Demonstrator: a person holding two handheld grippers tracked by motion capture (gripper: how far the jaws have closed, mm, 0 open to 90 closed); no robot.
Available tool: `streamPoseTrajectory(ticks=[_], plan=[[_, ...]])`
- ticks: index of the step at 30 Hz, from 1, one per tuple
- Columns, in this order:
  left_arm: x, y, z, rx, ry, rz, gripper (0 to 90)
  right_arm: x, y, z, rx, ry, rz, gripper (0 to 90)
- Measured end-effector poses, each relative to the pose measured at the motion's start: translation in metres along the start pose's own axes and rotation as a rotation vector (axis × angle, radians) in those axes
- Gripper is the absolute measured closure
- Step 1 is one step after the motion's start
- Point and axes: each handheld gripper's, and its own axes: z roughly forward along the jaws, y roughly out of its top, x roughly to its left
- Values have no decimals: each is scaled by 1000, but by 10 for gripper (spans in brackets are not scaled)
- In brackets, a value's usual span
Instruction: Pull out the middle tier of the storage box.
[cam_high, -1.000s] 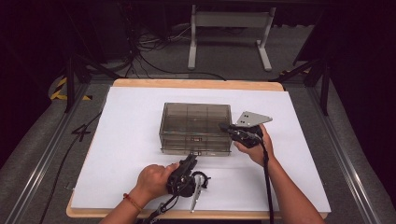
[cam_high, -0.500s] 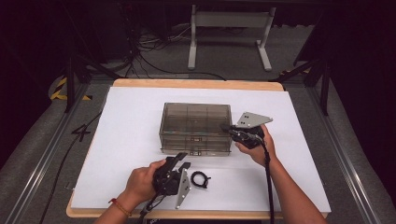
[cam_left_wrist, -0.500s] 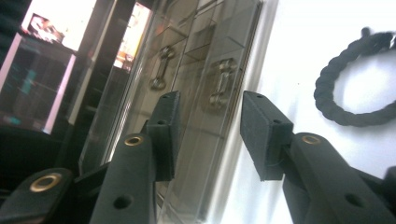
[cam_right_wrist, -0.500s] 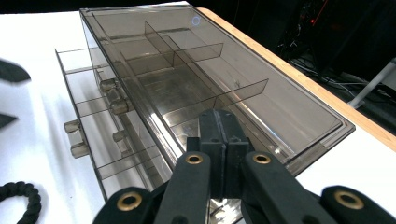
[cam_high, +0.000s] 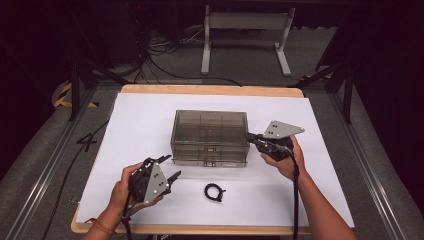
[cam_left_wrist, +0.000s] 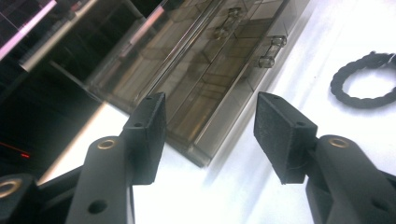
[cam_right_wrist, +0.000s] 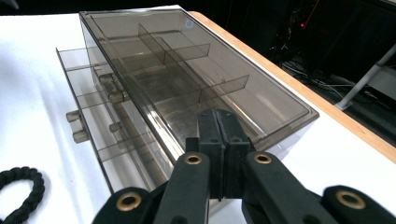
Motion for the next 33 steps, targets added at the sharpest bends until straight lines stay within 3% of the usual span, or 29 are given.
streamPoseTrajectory(ticks=[4,12,21,33], plan=[[17,-12,-2,-15,-57,-108,398,0,-4,-9,-5,-2,4,892],[32,-25,3,-20,-132,-214,371,6,-12,-24,0,3,-6,883],[33,-31,16,16,-188,-237,383,18,-27,-35,10,25,-9,862],[27,-32,32,23,-250,-238,440,34,-49,-28,31,77,0,843]])
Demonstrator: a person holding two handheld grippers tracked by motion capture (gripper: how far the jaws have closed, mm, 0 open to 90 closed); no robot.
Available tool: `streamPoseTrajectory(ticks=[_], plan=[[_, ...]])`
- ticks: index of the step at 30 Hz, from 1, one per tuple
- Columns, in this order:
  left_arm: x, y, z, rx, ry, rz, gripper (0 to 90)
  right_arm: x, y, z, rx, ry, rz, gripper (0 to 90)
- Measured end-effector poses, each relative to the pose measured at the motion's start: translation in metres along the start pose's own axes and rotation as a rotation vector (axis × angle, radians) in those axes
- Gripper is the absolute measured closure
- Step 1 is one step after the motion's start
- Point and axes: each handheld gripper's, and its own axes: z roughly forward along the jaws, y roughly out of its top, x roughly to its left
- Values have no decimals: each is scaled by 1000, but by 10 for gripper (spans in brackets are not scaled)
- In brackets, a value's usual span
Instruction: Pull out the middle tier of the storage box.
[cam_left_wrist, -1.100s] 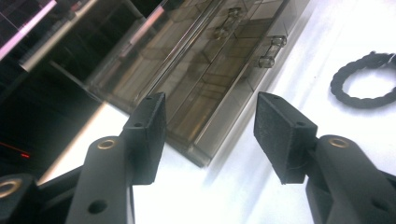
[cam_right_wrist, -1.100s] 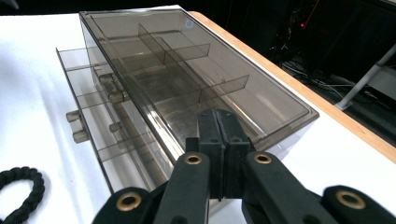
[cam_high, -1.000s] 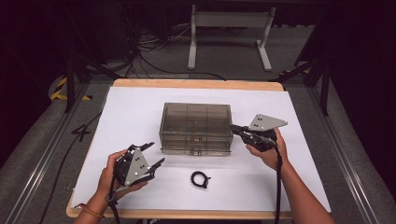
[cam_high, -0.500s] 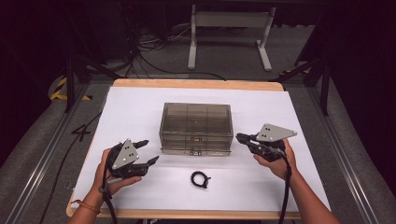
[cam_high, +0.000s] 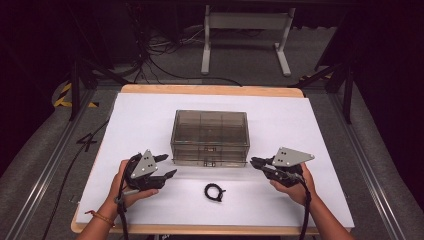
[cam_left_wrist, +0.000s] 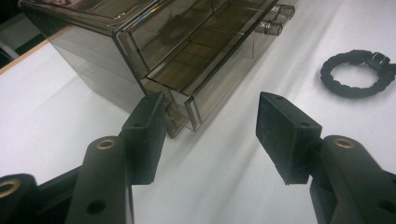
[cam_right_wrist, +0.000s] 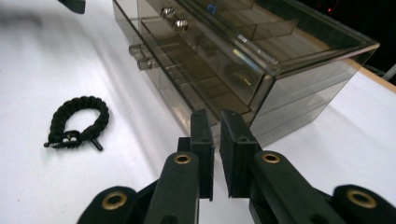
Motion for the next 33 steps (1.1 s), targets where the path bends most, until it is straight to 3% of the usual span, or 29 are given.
streamPoseTrajectory(ticks=[11,26,29,33], plan=[[6,0,9,11,-19,-13,511,5,-9,10,9,49,11,801],[8,-2,16,11,-42,-32,553,1,-13,18,13,54,28,800],[9,-4,17,-3,-40,-46,562,2,-12,17,18,42,14,796],[11,-6,19,-12,-48,-54,583,-1,-15,13,20,23,29,794]])
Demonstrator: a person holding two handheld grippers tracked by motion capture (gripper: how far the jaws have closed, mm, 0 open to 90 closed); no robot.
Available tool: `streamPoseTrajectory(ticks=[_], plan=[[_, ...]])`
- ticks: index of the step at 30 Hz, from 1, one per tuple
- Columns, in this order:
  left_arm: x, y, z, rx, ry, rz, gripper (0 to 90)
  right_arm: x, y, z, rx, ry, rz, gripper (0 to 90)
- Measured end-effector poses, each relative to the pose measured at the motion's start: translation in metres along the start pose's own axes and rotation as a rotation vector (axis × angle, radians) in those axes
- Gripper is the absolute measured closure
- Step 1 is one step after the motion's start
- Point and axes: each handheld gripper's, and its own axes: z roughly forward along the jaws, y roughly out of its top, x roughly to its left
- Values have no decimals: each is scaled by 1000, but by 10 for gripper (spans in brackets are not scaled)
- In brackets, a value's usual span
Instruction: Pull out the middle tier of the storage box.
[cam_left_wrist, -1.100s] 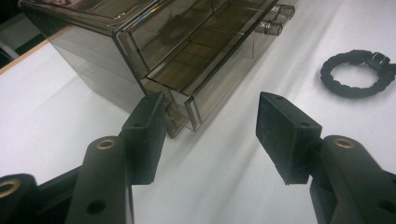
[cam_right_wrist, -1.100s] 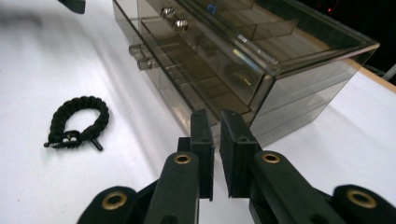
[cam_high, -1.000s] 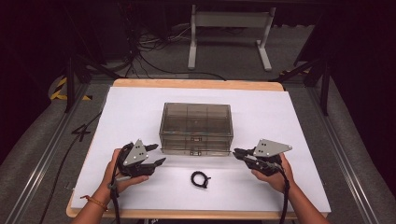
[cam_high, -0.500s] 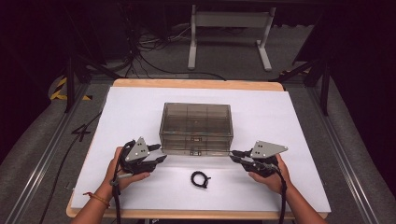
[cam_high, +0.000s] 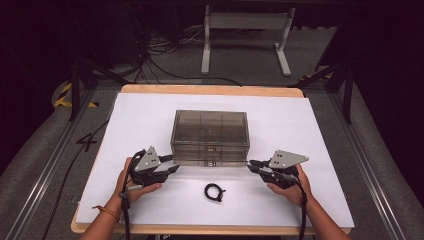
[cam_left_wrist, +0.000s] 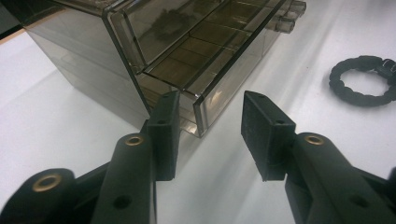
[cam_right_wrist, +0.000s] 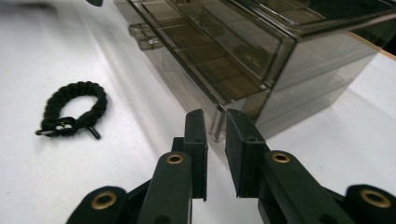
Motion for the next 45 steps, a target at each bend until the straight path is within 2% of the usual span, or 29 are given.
streamPoseTrajectory(ticks=[4,11,17,21,30,37,40,45], plan=[[2,-1,1,-2,-1,-2,589,-5,-4,5,8,-13,12,780],[1,-2,0,-1,3,6,633,-4,-5,15,3,11,9,804],[-1,-2,0,9,25,19,665,-3,-5,13,-1,5,9,845],[-1,-3,-2,6,29,20,754,-2,-6,12,-1,9,4,860],[-2,-5,-4,13,34,33,809,-1,-6,12,-1,9,3,864],[-2,-4,-5,19,39,41,823,0,-5,11,0,9,2,864],[-3,-5,-6,16,31,32,825,0,-6,11,2,11,0,864],[-5,-5,-8,20,28,50,830,0,-6,9,0,19,-2,865]])
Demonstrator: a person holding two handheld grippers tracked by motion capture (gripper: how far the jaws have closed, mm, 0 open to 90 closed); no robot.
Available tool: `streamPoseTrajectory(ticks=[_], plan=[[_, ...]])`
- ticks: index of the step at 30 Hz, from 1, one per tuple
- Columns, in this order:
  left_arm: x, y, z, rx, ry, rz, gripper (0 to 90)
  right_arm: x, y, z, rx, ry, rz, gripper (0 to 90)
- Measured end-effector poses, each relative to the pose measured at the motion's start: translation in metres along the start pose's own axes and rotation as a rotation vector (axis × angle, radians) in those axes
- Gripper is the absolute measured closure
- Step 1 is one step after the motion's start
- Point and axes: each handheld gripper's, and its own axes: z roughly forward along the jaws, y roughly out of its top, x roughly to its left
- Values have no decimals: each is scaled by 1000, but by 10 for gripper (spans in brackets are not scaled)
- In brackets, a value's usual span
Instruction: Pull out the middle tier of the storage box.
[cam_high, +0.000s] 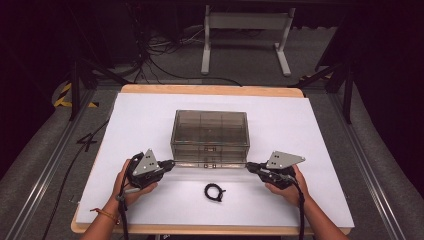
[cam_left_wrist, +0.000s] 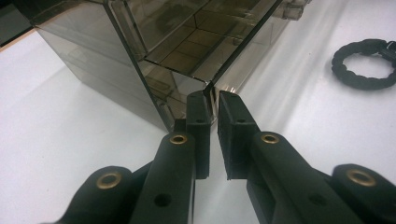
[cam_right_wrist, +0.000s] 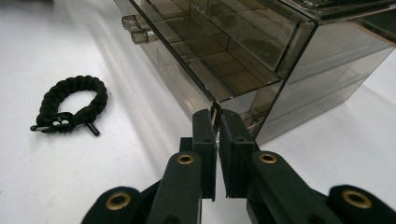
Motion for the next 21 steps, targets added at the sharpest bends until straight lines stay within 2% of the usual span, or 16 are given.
streamPoseTrajectory(ticks=[5,13,21], plan=[[-2,0,-2,7,-4,4,831,2,0,-2,2,8,-6,866],[-10,0,-7,44,-9,25,834,8,0,-6,27,31,-20,869],[-12,-1,-8,48,-20,30,833,13,0,-7,48,33,-23,871]])
